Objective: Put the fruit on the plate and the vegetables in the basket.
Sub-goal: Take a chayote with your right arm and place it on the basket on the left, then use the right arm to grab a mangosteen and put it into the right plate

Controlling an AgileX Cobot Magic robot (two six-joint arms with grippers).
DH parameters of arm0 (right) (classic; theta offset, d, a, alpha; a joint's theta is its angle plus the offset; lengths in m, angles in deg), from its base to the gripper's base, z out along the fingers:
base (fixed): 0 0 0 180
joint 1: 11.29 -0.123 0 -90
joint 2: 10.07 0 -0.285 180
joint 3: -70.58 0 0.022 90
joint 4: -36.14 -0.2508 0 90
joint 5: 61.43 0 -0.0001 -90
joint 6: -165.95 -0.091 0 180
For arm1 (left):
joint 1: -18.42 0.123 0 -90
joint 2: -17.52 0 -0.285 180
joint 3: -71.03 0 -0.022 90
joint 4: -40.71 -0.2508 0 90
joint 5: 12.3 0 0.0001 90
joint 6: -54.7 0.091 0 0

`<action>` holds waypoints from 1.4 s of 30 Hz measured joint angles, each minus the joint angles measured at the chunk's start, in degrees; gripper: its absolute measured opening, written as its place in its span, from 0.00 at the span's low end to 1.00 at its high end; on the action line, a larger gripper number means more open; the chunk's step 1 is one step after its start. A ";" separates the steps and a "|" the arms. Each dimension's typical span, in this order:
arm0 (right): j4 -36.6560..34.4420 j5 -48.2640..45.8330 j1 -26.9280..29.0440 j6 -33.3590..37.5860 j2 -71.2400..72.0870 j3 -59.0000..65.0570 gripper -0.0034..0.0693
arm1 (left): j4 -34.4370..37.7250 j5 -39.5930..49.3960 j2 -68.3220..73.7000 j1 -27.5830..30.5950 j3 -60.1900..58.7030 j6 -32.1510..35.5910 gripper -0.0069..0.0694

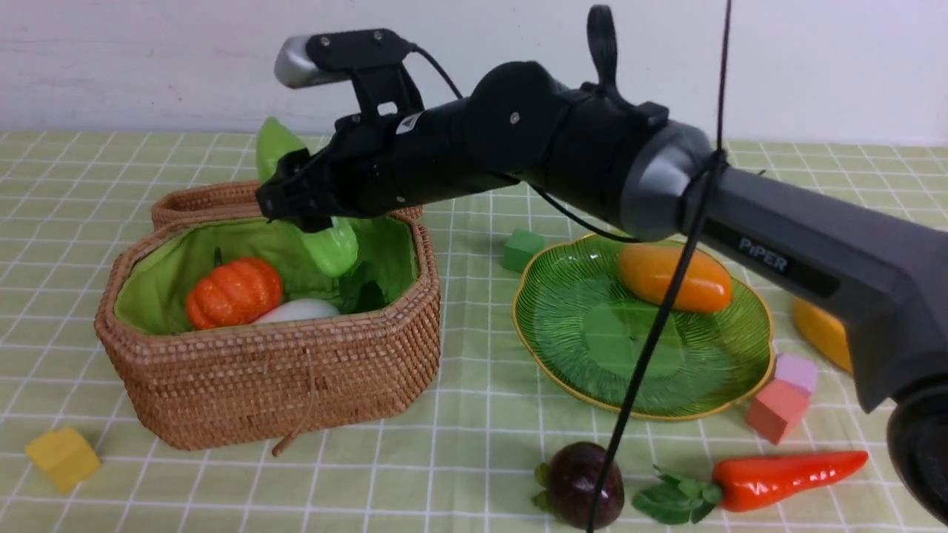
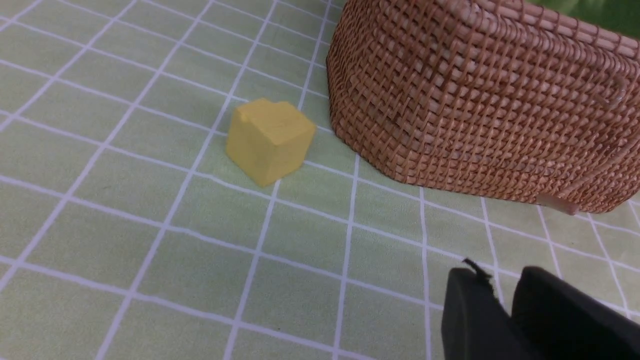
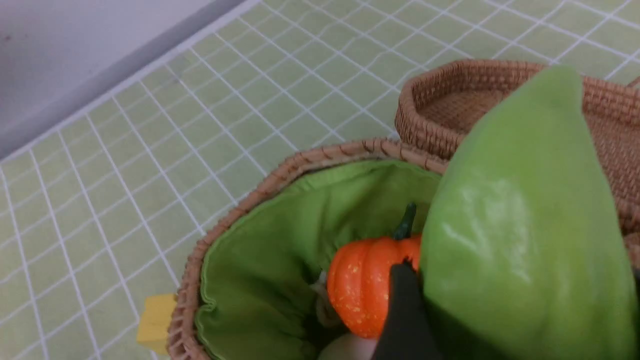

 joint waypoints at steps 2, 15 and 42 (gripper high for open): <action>0.37 0.00 0.00 0.00 -0.24 -0.02 0.69 | 0.00 0.00 0.00 0.00 0.00 0.00 0.26; 7.81 -10.77 4.21 -0.06 4.78 -0.32 0.96 | 0.00 0.00 0.00 0.00 0.00 0.00 0.28; 21.02 -13.36 8.10 -28.37 30.47 52.88 0.94 | 0.00 0.00 0.00 0.00 0.00 0.00 0.31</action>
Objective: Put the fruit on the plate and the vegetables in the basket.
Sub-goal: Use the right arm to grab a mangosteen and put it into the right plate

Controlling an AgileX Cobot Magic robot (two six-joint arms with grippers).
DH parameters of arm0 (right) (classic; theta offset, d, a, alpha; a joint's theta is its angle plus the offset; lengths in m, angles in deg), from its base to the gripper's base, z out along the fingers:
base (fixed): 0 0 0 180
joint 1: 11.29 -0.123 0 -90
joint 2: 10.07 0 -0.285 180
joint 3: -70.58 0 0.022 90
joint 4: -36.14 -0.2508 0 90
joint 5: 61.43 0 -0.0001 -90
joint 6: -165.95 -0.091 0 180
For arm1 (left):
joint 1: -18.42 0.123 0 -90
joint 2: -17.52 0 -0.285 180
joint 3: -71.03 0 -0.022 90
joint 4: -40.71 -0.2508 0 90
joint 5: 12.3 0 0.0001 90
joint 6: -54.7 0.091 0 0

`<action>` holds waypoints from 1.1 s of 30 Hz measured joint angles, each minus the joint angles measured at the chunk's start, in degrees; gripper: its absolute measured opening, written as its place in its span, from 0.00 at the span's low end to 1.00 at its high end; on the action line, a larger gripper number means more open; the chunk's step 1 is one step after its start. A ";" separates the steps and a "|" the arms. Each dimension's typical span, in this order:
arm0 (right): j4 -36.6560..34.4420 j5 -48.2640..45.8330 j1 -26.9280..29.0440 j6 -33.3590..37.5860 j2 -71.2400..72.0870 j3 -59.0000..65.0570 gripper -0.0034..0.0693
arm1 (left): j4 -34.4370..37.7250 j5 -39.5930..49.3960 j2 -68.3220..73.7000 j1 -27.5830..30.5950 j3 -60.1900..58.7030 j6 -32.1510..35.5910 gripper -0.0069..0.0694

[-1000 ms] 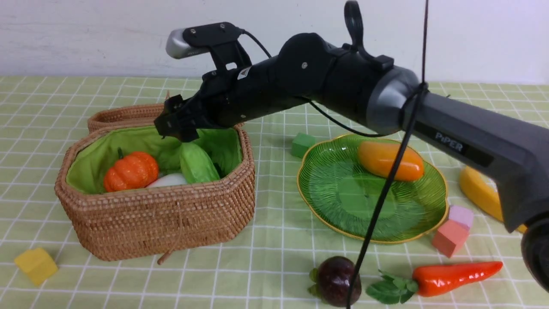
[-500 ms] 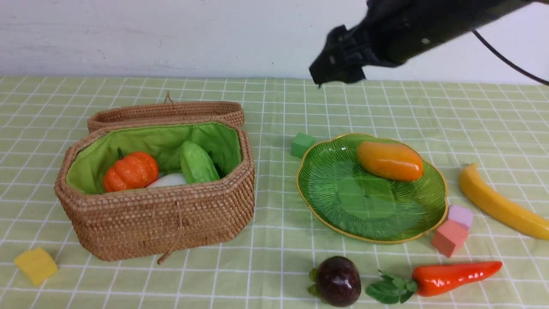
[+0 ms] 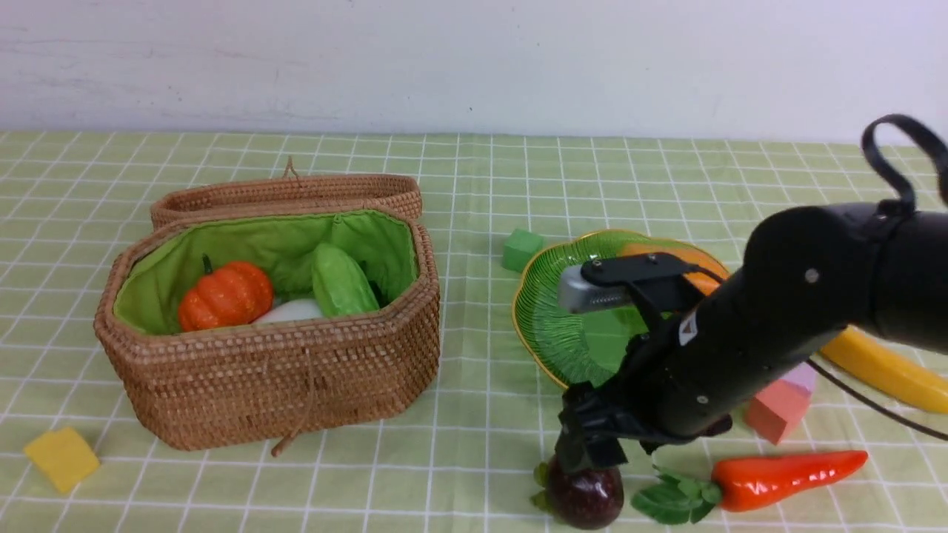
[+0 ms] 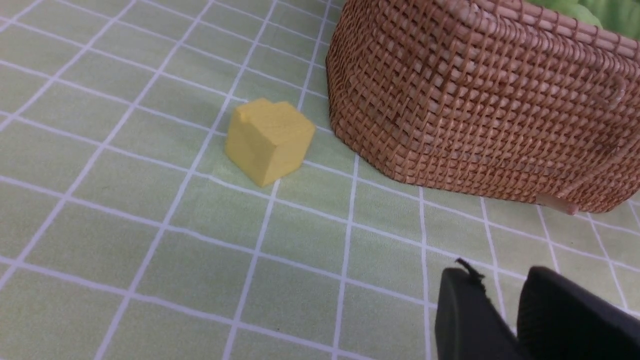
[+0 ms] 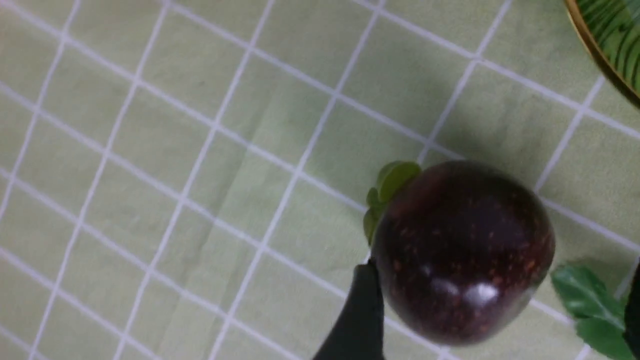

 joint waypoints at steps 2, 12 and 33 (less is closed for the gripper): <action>-0.78 0.70 0.00 -1.54 -2.28 0.00 0.94 | 0.00 0.00 0.00 0.00 0.00 0.00 0.31; -3.20 1.44 0.00 -0.92 -6.63 -0.05 0.87 | 0.00 0.00 0.00 0.00 0.00 0.00 0.33; -1.74 3.17 7.85 6.97 -0.52 -16.05 0.83 | 0.00 0.00 0.00 0.00 0.00 0.00 0.36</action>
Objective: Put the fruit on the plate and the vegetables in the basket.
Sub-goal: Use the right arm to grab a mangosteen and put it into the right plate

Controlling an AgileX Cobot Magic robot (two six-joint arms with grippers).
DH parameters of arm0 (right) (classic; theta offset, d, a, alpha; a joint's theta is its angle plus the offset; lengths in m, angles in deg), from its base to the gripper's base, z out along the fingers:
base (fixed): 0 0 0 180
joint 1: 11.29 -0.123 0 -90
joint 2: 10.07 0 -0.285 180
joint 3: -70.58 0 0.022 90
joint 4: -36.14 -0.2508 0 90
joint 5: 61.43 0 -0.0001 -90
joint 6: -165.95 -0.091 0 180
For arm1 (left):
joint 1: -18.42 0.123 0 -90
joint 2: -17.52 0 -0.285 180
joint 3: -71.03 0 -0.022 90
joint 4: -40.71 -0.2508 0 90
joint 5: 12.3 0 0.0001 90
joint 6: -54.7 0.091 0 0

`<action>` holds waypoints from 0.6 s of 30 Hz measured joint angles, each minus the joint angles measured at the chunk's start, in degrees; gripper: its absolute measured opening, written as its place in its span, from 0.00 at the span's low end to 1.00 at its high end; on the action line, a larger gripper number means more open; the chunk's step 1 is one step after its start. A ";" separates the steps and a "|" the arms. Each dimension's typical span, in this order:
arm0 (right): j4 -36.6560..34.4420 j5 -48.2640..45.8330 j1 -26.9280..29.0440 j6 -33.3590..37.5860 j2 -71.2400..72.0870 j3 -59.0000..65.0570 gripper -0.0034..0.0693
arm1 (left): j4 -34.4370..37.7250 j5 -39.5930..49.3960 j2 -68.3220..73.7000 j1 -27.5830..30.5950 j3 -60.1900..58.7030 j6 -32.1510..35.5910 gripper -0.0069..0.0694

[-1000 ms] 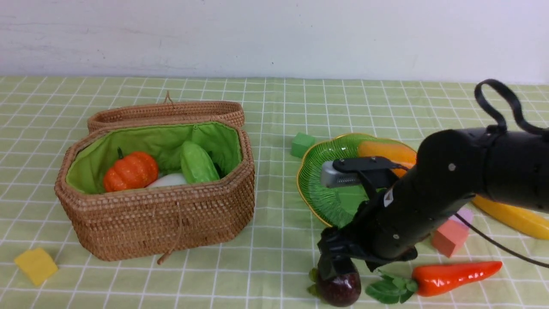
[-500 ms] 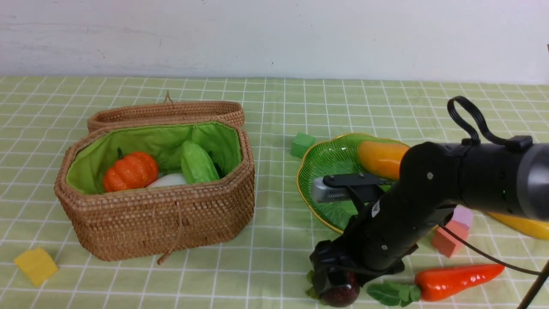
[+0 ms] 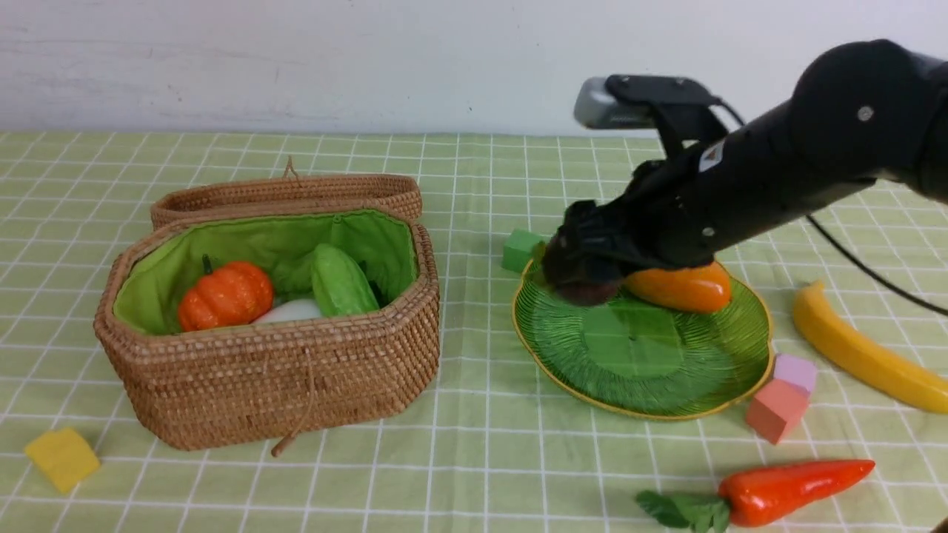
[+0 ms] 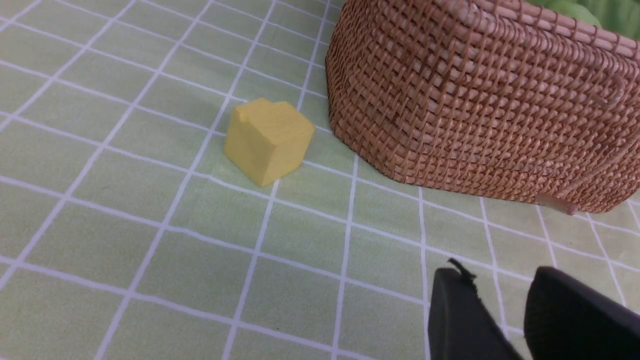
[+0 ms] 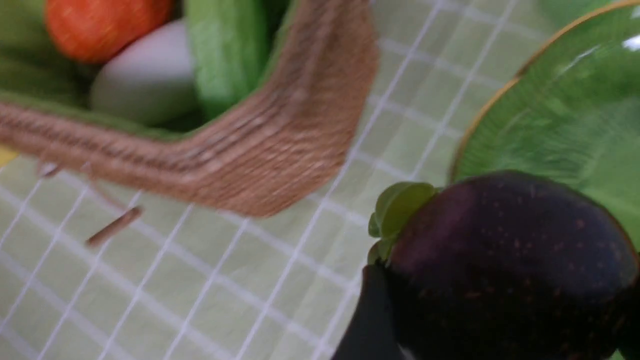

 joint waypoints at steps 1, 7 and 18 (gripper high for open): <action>0.67 1.02 1.66 0.00 -1.29 -0.08 0.83 | 0.00 0.00 0.00 0.00 0.00 0.00 0.36; -0.30 2.69 6.00 -1.52 -10.52 -0.12 0.83 | 0.00 0.00 0.00 0.00 0.00 0.00 0.37; -0.51 0.96 6.24 -2.27 -13.42 -0.16 0.87 | 0.00 0.00 0.00 0.00 0.00 0.00 0.38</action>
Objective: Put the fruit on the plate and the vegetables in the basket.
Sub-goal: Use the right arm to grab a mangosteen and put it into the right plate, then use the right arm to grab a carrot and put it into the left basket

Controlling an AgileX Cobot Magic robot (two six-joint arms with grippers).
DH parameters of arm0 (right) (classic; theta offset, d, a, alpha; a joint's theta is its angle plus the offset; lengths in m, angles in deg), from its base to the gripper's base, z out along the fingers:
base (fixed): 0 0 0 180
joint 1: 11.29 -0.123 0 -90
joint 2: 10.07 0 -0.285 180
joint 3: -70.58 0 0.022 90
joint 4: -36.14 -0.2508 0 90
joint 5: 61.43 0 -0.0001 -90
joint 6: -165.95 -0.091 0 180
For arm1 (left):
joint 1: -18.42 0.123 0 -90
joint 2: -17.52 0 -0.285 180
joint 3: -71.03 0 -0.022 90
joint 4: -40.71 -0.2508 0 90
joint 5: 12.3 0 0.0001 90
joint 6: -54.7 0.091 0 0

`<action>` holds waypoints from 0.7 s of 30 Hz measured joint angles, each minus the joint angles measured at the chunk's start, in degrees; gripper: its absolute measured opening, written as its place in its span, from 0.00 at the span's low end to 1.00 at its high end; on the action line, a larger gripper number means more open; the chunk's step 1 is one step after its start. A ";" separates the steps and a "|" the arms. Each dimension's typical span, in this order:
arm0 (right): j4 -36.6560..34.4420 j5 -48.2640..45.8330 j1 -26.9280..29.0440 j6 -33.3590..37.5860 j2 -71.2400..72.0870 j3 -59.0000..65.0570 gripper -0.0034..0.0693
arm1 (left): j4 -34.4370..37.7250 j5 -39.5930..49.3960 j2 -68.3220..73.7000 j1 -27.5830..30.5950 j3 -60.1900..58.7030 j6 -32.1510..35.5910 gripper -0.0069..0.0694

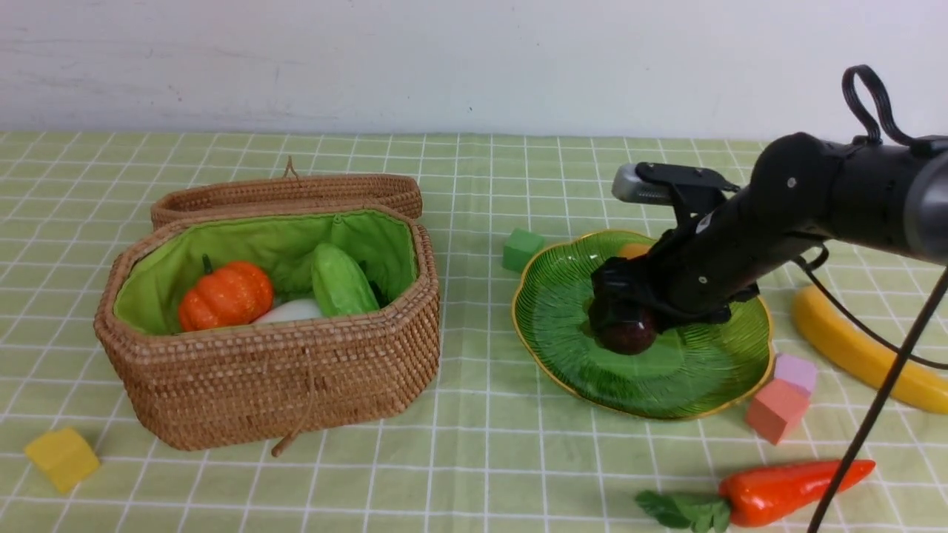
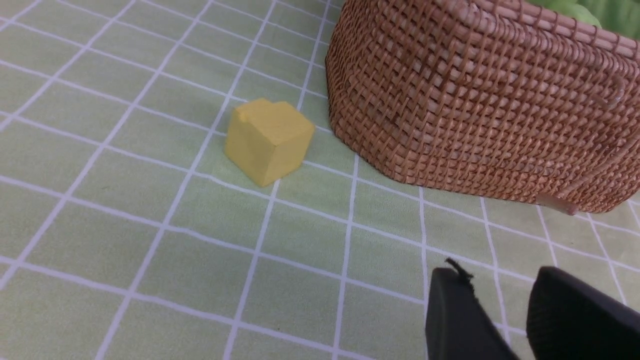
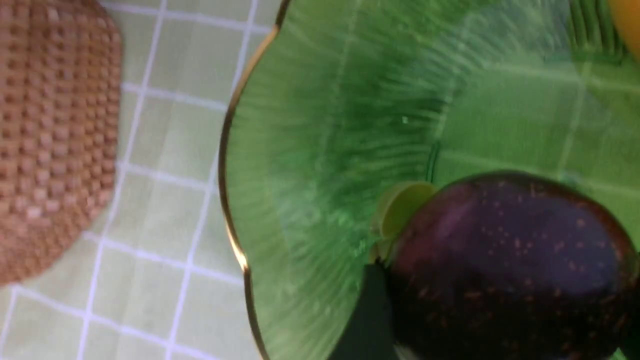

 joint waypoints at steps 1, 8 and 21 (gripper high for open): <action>0.74 -1.13 0.00 0.00 0.45 0.00 0.90 | 0.00 0.00 0.00 0.00 0.00 0.00 0.38; 7.74 -8.10 0.00 -0.02 7.04 0.00 0.96 | 0.00 0.00 0.00 0.00 0.00 0.00 0.39; 13.83 -28.17 0.00 37.85 22.93 7.37 0.74 | 0.00 0.00 0.00 0.00 0.00 0.06 0.40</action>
